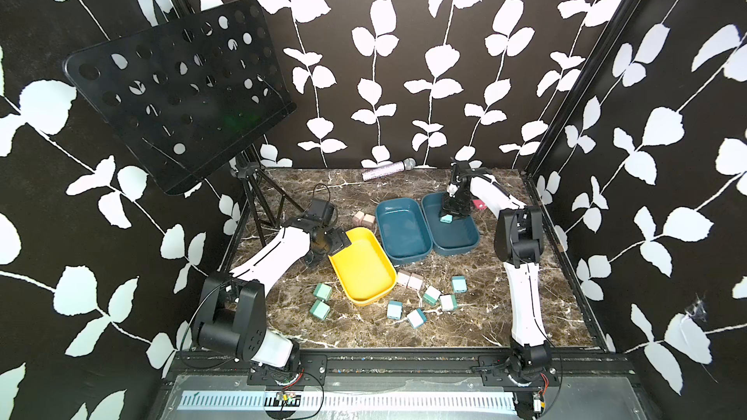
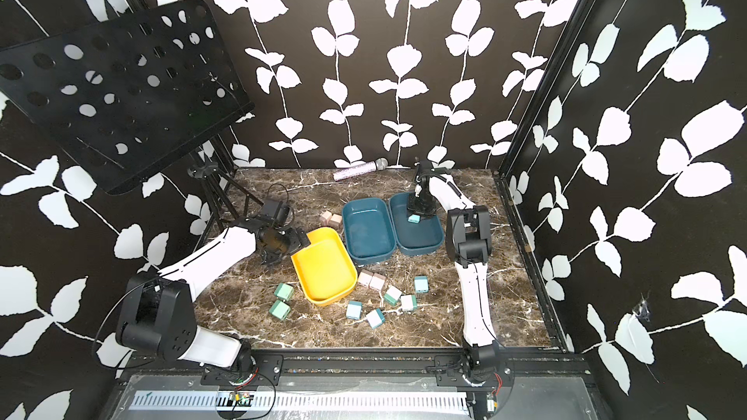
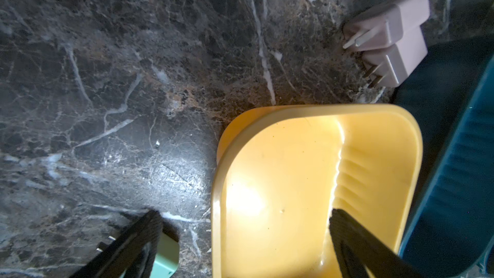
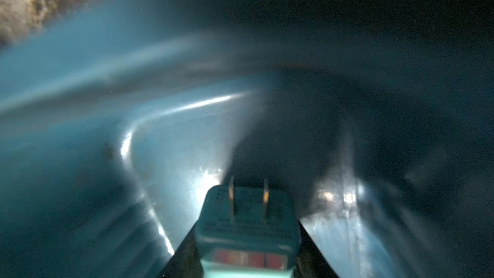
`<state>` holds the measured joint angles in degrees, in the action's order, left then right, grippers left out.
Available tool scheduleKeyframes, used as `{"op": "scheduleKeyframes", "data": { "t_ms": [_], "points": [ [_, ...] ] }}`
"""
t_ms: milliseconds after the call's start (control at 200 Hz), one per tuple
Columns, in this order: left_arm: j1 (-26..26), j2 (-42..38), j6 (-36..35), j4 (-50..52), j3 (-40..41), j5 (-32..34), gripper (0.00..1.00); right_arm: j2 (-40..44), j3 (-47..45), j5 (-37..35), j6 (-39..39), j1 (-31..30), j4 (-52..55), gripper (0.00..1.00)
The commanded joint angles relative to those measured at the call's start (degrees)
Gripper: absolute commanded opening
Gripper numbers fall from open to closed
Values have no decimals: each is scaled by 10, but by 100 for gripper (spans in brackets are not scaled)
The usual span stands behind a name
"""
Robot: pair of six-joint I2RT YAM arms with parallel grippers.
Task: Place the plugs by color into the storage box
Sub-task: Place the plug in the storage box, then pick up the plug from the center of the board.
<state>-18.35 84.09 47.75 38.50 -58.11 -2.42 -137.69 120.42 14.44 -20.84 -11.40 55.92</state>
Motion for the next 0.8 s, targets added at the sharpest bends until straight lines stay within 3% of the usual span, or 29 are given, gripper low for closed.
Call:
{"op": "scheduleKeyframes", "data": {
  "t_ms": [0, 270, 510, 795],
  "points": [
    [-4, -6, -7, 12, -11, -1, 99, 0, 20, -12, 1, -3, 12, 61],
    [-4, -1, -8, 8, -20, -1, 99, 135, -15, -38, -1, -7, 63, 74],
    [-10, 9, -6, -1, -20, -3, 99, 356, -271, -57, -4, -53, 45, 75],
    [-21, 31, -11, -5, -28, -11, 99, 485, -531, -39, -19, -100, 3, 76]
  ]
}}
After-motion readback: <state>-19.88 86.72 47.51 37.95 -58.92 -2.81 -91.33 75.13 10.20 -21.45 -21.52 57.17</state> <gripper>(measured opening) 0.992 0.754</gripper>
